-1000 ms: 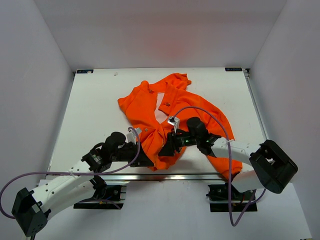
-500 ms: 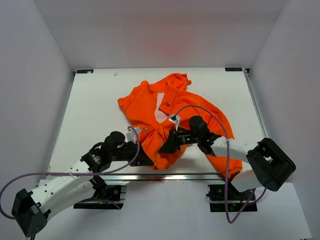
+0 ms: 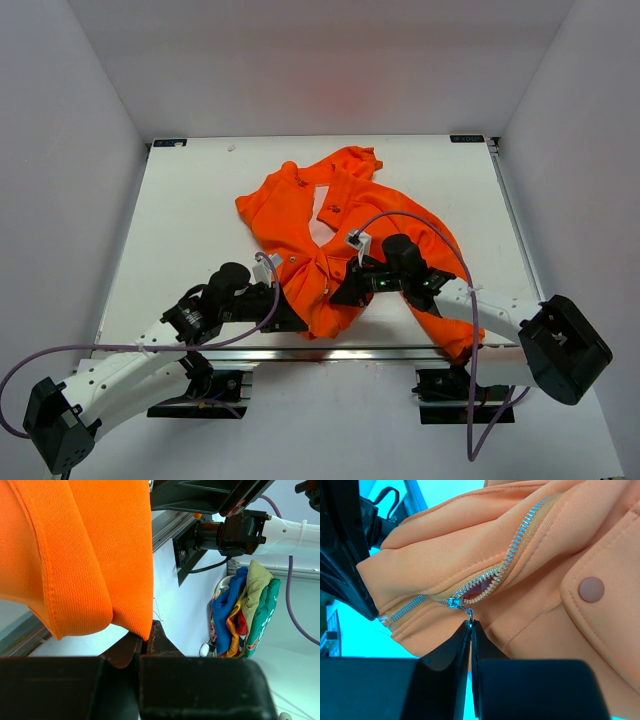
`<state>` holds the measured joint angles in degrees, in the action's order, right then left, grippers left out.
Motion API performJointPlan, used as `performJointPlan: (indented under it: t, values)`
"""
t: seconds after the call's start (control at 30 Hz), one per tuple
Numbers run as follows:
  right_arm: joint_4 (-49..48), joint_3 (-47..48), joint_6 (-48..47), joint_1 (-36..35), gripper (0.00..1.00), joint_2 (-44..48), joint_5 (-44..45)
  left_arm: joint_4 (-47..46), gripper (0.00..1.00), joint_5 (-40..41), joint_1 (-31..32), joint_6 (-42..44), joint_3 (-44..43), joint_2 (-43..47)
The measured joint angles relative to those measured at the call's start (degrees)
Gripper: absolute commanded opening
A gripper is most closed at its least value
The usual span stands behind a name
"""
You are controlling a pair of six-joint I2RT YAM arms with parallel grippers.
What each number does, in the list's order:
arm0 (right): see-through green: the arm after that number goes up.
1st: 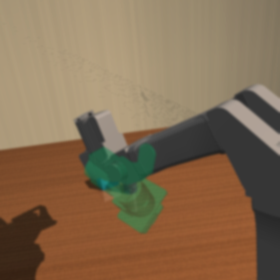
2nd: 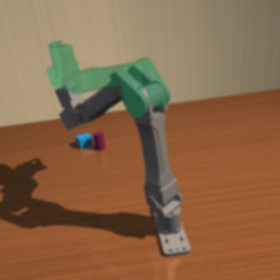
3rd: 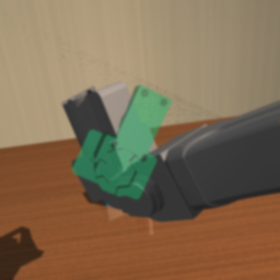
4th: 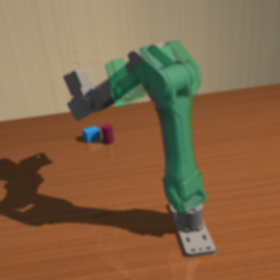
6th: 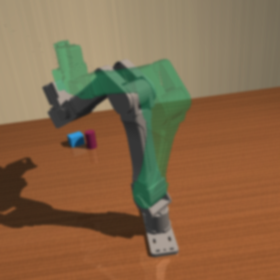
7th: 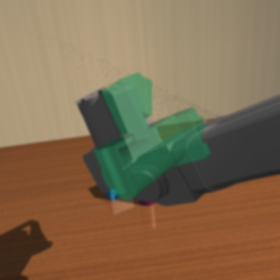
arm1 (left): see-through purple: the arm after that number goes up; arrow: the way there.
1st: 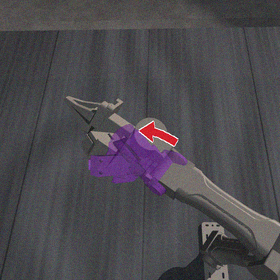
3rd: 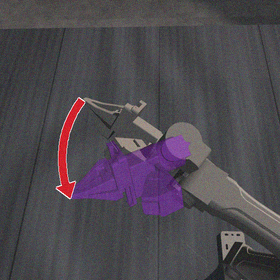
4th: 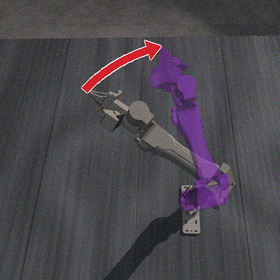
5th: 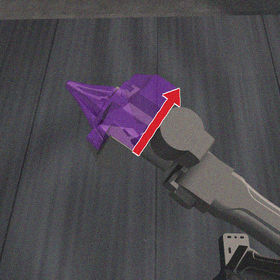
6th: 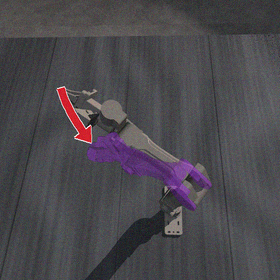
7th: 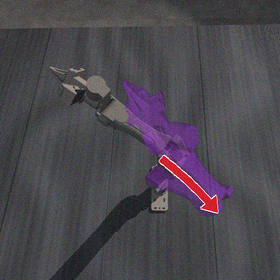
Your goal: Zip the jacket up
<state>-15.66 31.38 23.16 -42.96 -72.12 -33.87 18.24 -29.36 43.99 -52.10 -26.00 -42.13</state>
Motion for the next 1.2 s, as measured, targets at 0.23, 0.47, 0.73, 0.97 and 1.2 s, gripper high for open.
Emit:
performJointPlan:
  t: [0.23,0.47,0.73,0.97,1.2]
  values:
    - [0.96,0.42,-1.22,0.04,0.13,0.04,0.0,-0.26,0.0,-0.11,0.0,0.17,0.0,-0.48]
    - [0.57,1.38,-1.46,0.07,0.21,-1.16,-1.05,-0.31,0.0,-0.31,0.0,0.22,0.0,-0.52]
    - [-1.16,2.05,-1.07,0.04,0.17,-3.1,-2.8,-0.31,0.0,-0.31,0.0,0.22,0.0,-0.52]
    - [-1.57,2.67,-0.46,-0.26,0.0,-4.0,-1.99,-0.26,0.0,-0.31,0.0,0.2,-0.02,-0.52]
    - [8.5,6.05,-1.42,-1.55,0.0,0.68,12.41,5.2,0.0,2.8,0.0,0.17,-3.45,-0.39]
